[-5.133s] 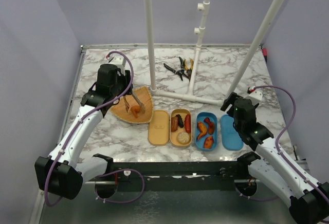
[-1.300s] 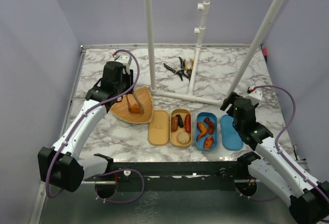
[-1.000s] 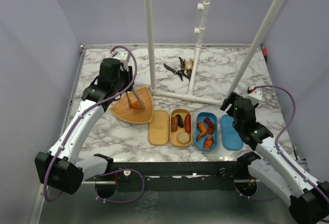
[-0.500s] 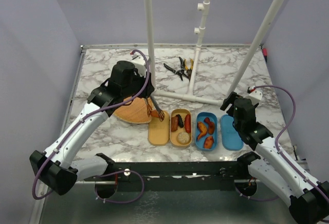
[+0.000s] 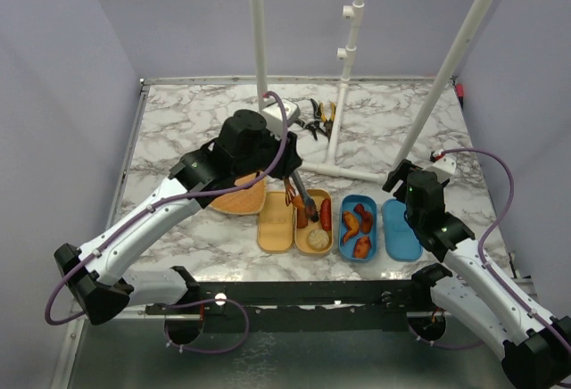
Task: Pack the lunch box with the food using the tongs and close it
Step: Pick up the fake food from the plate, then place the fake food in the packing box.
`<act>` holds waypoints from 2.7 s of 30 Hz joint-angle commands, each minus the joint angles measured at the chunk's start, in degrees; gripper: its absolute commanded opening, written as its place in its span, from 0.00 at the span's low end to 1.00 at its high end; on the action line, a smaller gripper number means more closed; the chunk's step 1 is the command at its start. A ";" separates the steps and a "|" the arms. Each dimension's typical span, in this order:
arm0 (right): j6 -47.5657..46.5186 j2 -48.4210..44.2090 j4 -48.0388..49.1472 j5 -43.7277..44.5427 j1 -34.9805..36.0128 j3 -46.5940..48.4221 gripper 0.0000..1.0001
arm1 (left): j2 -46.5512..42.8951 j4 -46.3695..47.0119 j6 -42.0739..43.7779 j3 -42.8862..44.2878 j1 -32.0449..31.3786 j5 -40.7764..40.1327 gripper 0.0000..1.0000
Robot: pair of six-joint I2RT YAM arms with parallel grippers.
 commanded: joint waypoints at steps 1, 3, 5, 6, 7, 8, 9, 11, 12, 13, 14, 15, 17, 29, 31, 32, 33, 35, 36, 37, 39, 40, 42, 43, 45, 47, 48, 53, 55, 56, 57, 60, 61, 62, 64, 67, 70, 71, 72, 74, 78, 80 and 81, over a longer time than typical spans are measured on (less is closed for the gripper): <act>0.60 -0.49 -0.40 0.77 -0.39 2.02 0.79 | 2.76 4.41 -1.29 1.47 -6.78 0.00 0.25; 0.52 -0.58 -0.40 0.85 -0.40 2.10 0.79 | 4.03 6.59 -1.52 1.51 -9.59 0.49 0.25; 0.53 -0.58 -0.40 0.79 -0.39 2.15 0.79 | 5.72 8.19 -1.32 1.64 -11.69 0.60 0.25; 0.46 -0.58 -0.47 0.85 -0.37 2.19 0.79 | 6.63 8.91 -1.25 1.64 -12.28 0.82 0.25; 0.42 -0.58 -0.49 0.87 -0.37 2.20 0.79 | 7.56 9.61 -1.28 1.58 -12.60 1.45 0.25; 0.40 -0.58 -0.49 1.00 -0.40 2.20 0.79 | 8.39 10.42 -1.34 1.56 -12.79 2.19 0.25; 0.40 -0.66 -0.57 1.04 -0.42 2.15 0.79 | 9.18 11.40 -1.44 1.51 -12.98 2.72 0.25; 0.40 -0.75 -0.64 1.13 -0.39 1.99 0.79 | 10.78 13.47 -1.89 1.45 -13.45 4.08 0.25; 0.51 -0.88 -0.66 1.13 -0.42 1.87 0.79 | 11.57 14.50 -2.03 1.51 -13.67 4.43 0.25; 0.49 -0.93 -0.71 1.23 -0.42 1.78 0.79 | 12.36 15.35 -2.01 1.66 -14.00 4.70 0.25; 0.49 -1.00 -0.80 1.30 -0.38 1.76 0.79 | 13.20 15.88 -1.89 1.97 -14.25 4.86 0.25; 0.49 -1.06 -0.90 1.42 -0.37 1.76 0.79 | 14.04 16.19 -1.54 2.40 -14.49 4.79 0.25; 0.28 -1.23 -1.09 1.69 -0.45 1.76 0.79 | 15.22 16.62 -1.10 2.97 -14.62 4.65 0.25; -0.29 -1.66 -0.85 3.15 -0.37 0.98 0.79 | 19.01 18.74 -1.16 4.28 -15.68 6.45 0.25; -0.31 -1.42 -0.69 3.15 -0.44 0.90 0.79 | 19.48 18.74 -0.92 4.28 -15.66 6.47 0.25; -0.26 -1.34 -0.67 3.15 -0.39 0.88 0.79 | 19.64 18.76 -0.91 4.28 -15.68 6.51 0.26; -0.30 -1.27 -0.62 3.15 -0.38 0.88 0.79 | 19.80 18.80 -0.95 4.28 -15.75 6.68 0.26; -0.44 -1.22 -0.58 3.23 -0.45 0.88 0.79 | 20.04 18.84 -0.81 4.45 -15.92 6.82 0.28; -0.48 -1.16 -0.51 3.26 -0.38 0.88 0.79 | 20.06 18.83 -0.71 4.53 -15.94 6.68 0.29; -0.48 -1.12 -0.49 3.39 -0.38 0.88 0.79 | 20.08 18.85 -0.60 4.54 -15.99 6.47 0.31; -0.42 -1.11 -0.49 3.33 -0.42 0.97 0.79 | 19.98 18.85 -0.43 4.48 -15.96 6.08 0.33; -0.47 -1.11 -0.49 3.39 -0.40 0.89 0.79 | 19.88 18.85 -0.31 4.53 -15.96 6.04 0.34; -0.48 -1.11 -0.49 3.33 -0.40 0.92 0.79 | 19.81 18.83 -0.23 4.54 -16.03 6.00 0.37; -0.46 -1.11 -0.49 3.33 -0.42 0.95 0.79 | 19.81 18.89 -0.20 4.59 -16.03 5.95 0.39; -0.48 -1.11 -0.49 3.33 -0.37 0.97 0.79 | 19.64 18.86 -0.20 4.63 -15.99 5.85 0.42; -0.48 -1.11 -0.49 3.38 -0.41 0.97 0.79 | 19.43 18.85 -0.14 4.67 -16.06 5.63 0.44; -0.48 -1.11 -0.49 3.34 -0.39 0.96 0.79 | 19.37 18.87 -0.16 4.71 -16.04 5.56 0.44; -0.40 -1.15 -0.57 3.34 -0.44 0.97 0.79 | 19.14 18.83 0.01 4.89 -16.04 5.29 0.45; -0.39 -1.26 -0.64 3.37 -0.37 0.97 0.79 | 18.94 18.89 0.01 4.96 -16.04 5.03 0.44; -0.39 -1.33 -0.73 3.35 -0.37 0.97 0.79 | 18.78 18.85 0.03 5.04 -16.03 4.77 0.43; -0.39 -1.41 -0.75 3.40 -0.39 1.01 0.79 | 18.60 18.83 0.09 5.11 -16.03 4.48 0.42; -0.48 -1.68 -0.84 3.63 -0.37 1.05 0.79 | 17.65 18.00 0.55 5.80 -15.73 2.52 0.39; -0.48 -1.74 -0.91 3.74 -0.41 1.06 0.79 | 17.48 16.93 0.21 6.48 -15.17 1.70 0.39; -0.48 -1.83 -1.05 3.80 -0.38 1.18 0.79 | 17.40 15.38 -0.24 7.19 -14.37 1.57 0.39; -0.48 -2.18 -1.42 3.87 -0.37 1.36 0.79 | 16.67 13.35 -1.10 7.82 -12.99 1.63 0.38; -0.76 -2.81 -1.37 4.26 -0.39 1.17 0.79 | 14.16 12.01 -1.35 7.33 -11.50 1.99 0.38; -0.92 -2.80 -1.28 4.29 -0.43 1.06 0.79 | 11.84 10.65 -1.27 7.77 -9.79 2.69 0.38; -0.80 -2.66 -1.20 4.29 -0.38 1.06 0.79 | 11.20 10.14 -1.21 8.05 -9.12 2.88 0.38; -0.71 -2.55 -1.15 4.20 -0.39 1.06 0.79 | 10.71 9.46 -1.17 8.40 -8.25 3.29 0.38; -0.53 -2.43 -1.19 4.01 -0.40 1.06 0.79 | 9.93 7.00 -1.17 9.44 -5.84 3.91 0.38; -0.61 -2.51 -0.95 3.90 -0.40 0.97 0.79 | 10.03 -1.35 -0.66 11.60 3.31 7.46 0.38; -0.61 -2.43 -0.93 3.86 -0.44 0.92 0.79 | 10.67 -5.94 0.91 12.32 8.13 9.40 0.38; -0.65 -2.43 -0.93 3.81 -0.39 0.96 0.79 | 10.72 -7.47 1.66 12.25 10.09 9.83 0.38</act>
